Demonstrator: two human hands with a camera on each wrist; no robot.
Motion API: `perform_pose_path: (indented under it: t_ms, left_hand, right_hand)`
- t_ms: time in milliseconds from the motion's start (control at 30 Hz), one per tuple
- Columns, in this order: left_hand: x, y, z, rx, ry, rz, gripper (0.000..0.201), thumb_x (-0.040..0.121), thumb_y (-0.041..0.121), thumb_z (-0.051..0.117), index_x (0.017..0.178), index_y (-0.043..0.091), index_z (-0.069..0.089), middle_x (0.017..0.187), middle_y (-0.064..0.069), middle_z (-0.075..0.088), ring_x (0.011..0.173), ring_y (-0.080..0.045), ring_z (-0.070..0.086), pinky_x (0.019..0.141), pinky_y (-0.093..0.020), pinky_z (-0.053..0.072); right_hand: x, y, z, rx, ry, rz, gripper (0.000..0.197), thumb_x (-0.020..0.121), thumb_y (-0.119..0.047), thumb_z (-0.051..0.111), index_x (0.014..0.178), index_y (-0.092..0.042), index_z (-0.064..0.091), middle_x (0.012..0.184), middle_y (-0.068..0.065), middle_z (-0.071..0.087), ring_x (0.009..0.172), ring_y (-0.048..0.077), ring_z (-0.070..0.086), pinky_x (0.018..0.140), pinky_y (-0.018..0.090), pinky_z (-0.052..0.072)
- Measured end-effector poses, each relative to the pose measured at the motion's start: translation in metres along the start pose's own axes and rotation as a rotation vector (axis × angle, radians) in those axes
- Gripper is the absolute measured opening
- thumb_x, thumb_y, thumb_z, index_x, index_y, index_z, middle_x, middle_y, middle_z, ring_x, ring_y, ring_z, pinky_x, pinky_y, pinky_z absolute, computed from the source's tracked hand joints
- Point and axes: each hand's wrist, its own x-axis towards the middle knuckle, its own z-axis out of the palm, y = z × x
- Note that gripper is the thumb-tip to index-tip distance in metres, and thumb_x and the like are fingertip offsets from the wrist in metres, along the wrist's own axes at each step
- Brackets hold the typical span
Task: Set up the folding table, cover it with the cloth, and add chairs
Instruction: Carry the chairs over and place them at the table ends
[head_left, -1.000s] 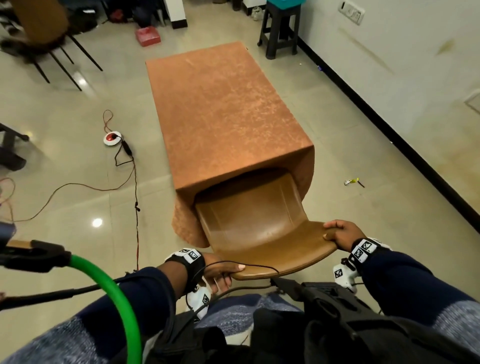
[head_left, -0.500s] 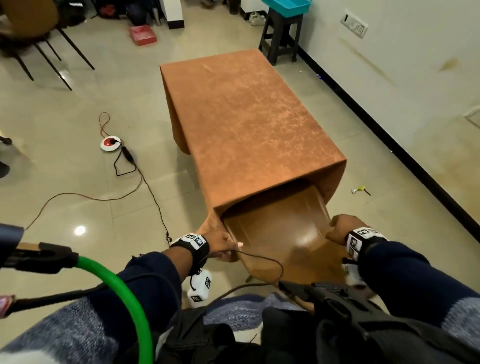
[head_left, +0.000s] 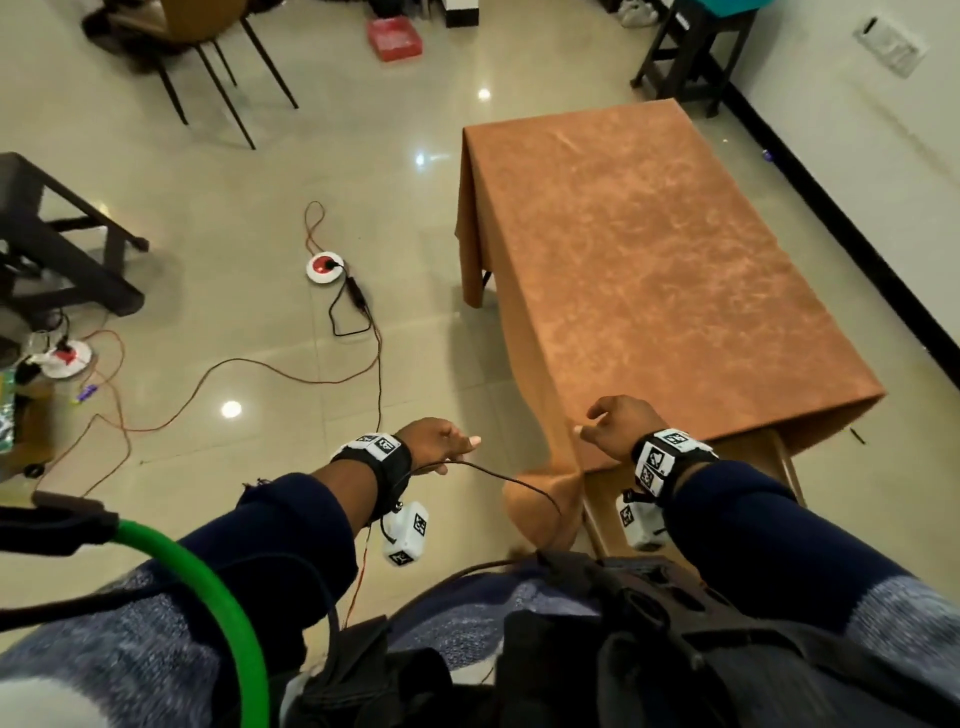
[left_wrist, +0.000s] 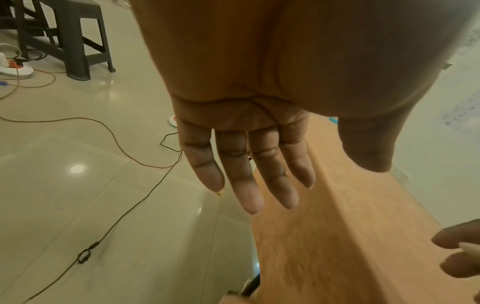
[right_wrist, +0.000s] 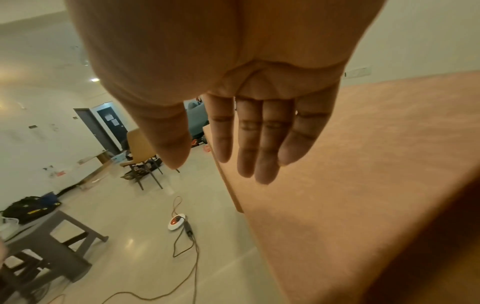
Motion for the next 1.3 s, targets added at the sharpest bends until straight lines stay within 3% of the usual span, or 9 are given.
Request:
perform_pose_path:
  t_ms: [167, 267, 300, 400, 533, 633, 733, 967, 1300]
  left_hand:
    - [0.044, 0.025, -0.062, -0.074, 0.049, 0.016, 0.049, 0.095, 0.046, 0.064, 0.112, 0.000, 0.064, 0.108, -0.010, 0.073, 0.070, -0.010, 0.063, 0.051, -0.013, 0.047]
    - [0.084, 0.047, -0.107, -0.151, 0.079, 0.033, 0.046, 0.094, 0.040, 0.068, 0.110, -0.003, 0.065, 0.103, -0.011, 0.073, 0.076, -0.013, 0.064, 0.067, -0.022, 0.058]
    - [0.096, 0.061, -0.125, -0.204, 0.104, 0.041, 0.043, 0.094, 0.038, 0.069, 0.108, -0.003, 0.065, 0.100, -0.011, 0.072, 0.074, -0.012, 0.064, 0.064, -0.021, 0.058]
    - [0.125, 0.101, -0.171, -0.534, 0.231, -0.041, 0.028, 0.095, 0.035, 0.067, 0.103, 0.009, 0.062, 0.099, -0.009, 0.068, 0.064, -0.013, 0.059, 0.050, -0.018, 0.045]
    - [0.171, 0.151, -0.237, -0.963, 0.320, -0.046, 0.028, 0.088, 0.042, 0.073, 0.104, 0.023, 0.060, 0.084, 0.004, 0.066, 0.064, -0.013, 0.061, 0.062, -0.025, 0.047]
    - [0.206, 0.176, -0.284, -1.082, 0.352, 0.011, 0.032, 0.084, 0.040, 0.076, 0.105, 0.022, 0.061, 0.083, 0.004, 0.066, 0.062, -0.012, 0.059, 0.060, -0.023, 0.048]
    - [0.244, 0.193, -0.343, -1.154, 0.375, 0.022, 0.022, 0.086, 0.040, 0.074, 0.099, 0.024, 0.067, 0.085, 0.005, 0.068, 0.063, -0.011, 0.061, 0.063, -0.024, 0.050]
    - [0.335, 0.213, -0.513, -1.236, 0.381, -0.095, 0.022, 0.089, 0.045, 0.070, 0.097, 0.025, 0.066, 0.084, 0.009, 0.066, 0.066, -0.011, 0.058, 0.067, -0.025, 0.047]
    - [0.421, 0.239, -0.743, -1.224, 0.463, -0.063, 0.014, 0.088, 0.040, 0.073, 0.096, 0.028, 0.074, 0.083, 0.009, 0.065, 0.069, -0.012, 0.057, 0.067, -0.024, 0.048]
  right_hand:
    - [0.084, -0.057, -0.013, 0.059, -0.022, -0.090, 0.038, 0.086, -0.049, 0.069, 0.116, -0.025, 0.069, 0.108, -0.003, 0.074, 0.104, 0.019, 0.066, 0.092, 0.030, 0.051]
    - [0.146, -0.087, -0.026, 0.131, -0.020, -0.163, 0.031, 0.088, -0.046, 0.071, 0.111, -0.025, 0.070, 0.099, -0.006, 0.071, 0.099, 0.018, 0.067, 0.087, 0.028, 0.050]
    - [0.172, -0.098, -0.034, 0.154, -0.023, -0.192, 0.030, 0.088, -0.046, 0.071, 0.110, -0.025, 0.070, 0.097, -0.007, 0.071, 0.096, 0.018, 0.067, 0.086, 0.028, 0.051]
    - [0.234, -0.120, -0.052, 0.362, 0.008, -0.187, 0.025, 0.087, -0.041, 0.075, 0.104, -0.022, 0.073, 0.091, -0.004, 0.073, 0.088, 0.018, 0.069, 0.085, 0.032, 0.055]
    - [0.311, -0.162, -0.087, 0.835, 0.025, -0.155, 0.006, 0.089, -0.015, 0.077, 0.093, -0.014, 0.072, 0.080, 0.005, 0.071, 0.072, 0.020, 0.066, 0.077, 0.042, 0.059]
    - [0.359, -0.195, -0.119, 1.035, 0.083, -0.085, 0.017, 0.090, -0.007, 0.074, 0.079, -0.018, 0.070, 0.073, 0.000, 0.070, 0.063, 0.012, 0.063, 0.061, 0.028, 0.052]
    - [0.408, -0.232, -0.148, 1.164, 0.081, -0.009, 0.011, 0.093, -0.012, 0.071, 0.083, -0.017, 0.069, 0.075, 0.004, 0.071, 0.057, 0.011, 0.060, 0.049, 0.019, 0.044]
    - [0.550, -0.324, -0.211, 1.136, 0.106, 0.066, 0.010, 0.090, -0.021, 0.074, 0.082, -0.018, 0.068, 0.080, 0.011, 0.072, 0.055, 0.015, 0.058, 0.046, 0.022, 0.041]
    - [0.720, -0.494, -0.305, 0.894, 0.146, -0.053, 0.016, 0.087, -0.031, 0.076, 0.095, -0.017, 0.076, 0.074, -0.001, 0.072, 0.066, 0.010, 0.068, 0.069, 0.024, 0.050]
